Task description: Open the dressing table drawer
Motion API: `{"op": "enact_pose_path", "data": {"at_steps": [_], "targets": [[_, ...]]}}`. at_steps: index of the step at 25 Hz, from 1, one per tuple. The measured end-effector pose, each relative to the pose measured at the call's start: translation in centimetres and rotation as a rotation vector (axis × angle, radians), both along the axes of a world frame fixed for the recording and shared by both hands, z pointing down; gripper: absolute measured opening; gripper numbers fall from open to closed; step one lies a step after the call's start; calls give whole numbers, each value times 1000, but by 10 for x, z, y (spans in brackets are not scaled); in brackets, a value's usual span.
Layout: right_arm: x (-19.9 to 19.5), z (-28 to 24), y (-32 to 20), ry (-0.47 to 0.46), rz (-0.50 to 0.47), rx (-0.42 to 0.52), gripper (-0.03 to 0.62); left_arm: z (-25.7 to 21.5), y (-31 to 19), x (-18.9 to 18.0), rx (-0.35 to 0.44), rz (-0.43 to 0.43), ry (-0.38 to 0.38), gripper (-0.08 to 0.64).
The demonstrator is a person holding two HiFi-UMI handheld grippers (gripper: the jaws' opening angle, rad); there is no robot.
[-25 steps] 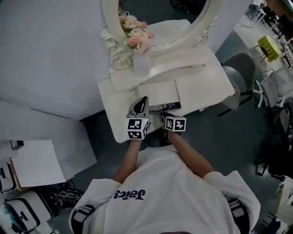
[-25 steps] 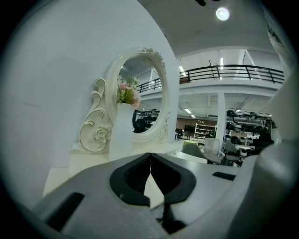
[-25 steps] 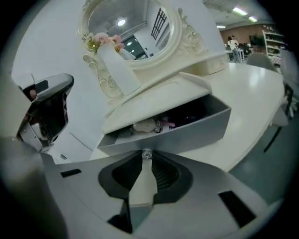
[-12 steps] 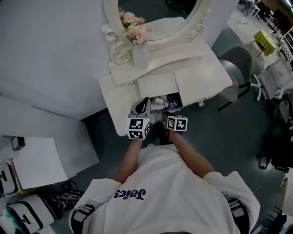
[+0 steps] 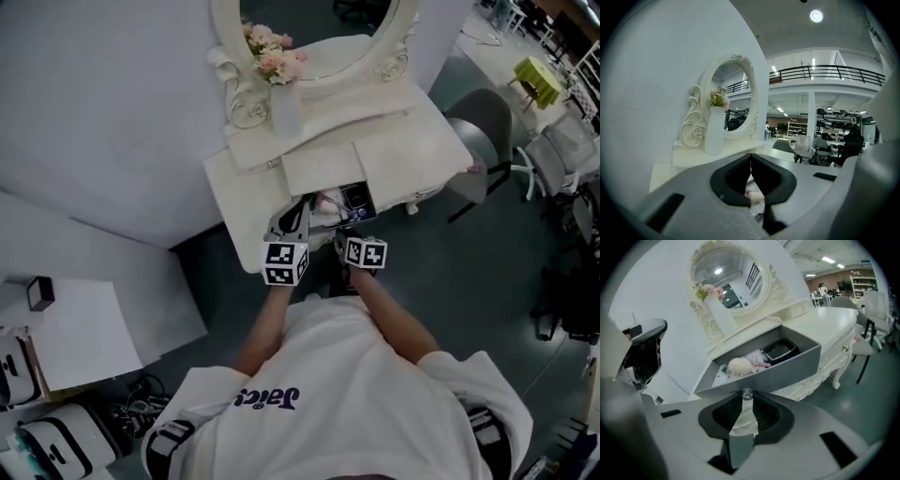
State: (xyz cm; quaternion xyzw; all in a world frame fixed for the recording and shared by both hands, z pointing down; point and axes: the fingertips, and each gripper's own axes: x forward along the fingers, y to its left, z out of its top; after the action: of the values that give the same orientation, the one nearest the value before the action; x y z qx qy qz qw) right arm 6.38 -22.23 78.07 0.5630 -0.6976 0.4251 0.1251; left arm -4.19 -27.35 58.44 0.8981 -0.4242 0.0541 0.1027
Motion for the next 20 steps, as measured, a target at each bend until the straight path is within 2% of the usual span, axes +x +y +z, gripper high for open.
{"op": "enact_pose_path", "data": {"at_steps": [6,9,12,15,20], "targets": [[8,4,12,20,29,3,112,4,7,-5,-14,5,-5,15],[17,-10,11,58,55,51,114,2,8,-5,-9,9,-4,15],[30,-39,4,154,60,135,112,-5,8,-2,1,17,0,15],[31,-81,-7,268,21,257,110,-16,9,1,26,25,-2,15],[22,-161,-25,371,-26,469,87,-44,8,6,64,34,50,15]]}}
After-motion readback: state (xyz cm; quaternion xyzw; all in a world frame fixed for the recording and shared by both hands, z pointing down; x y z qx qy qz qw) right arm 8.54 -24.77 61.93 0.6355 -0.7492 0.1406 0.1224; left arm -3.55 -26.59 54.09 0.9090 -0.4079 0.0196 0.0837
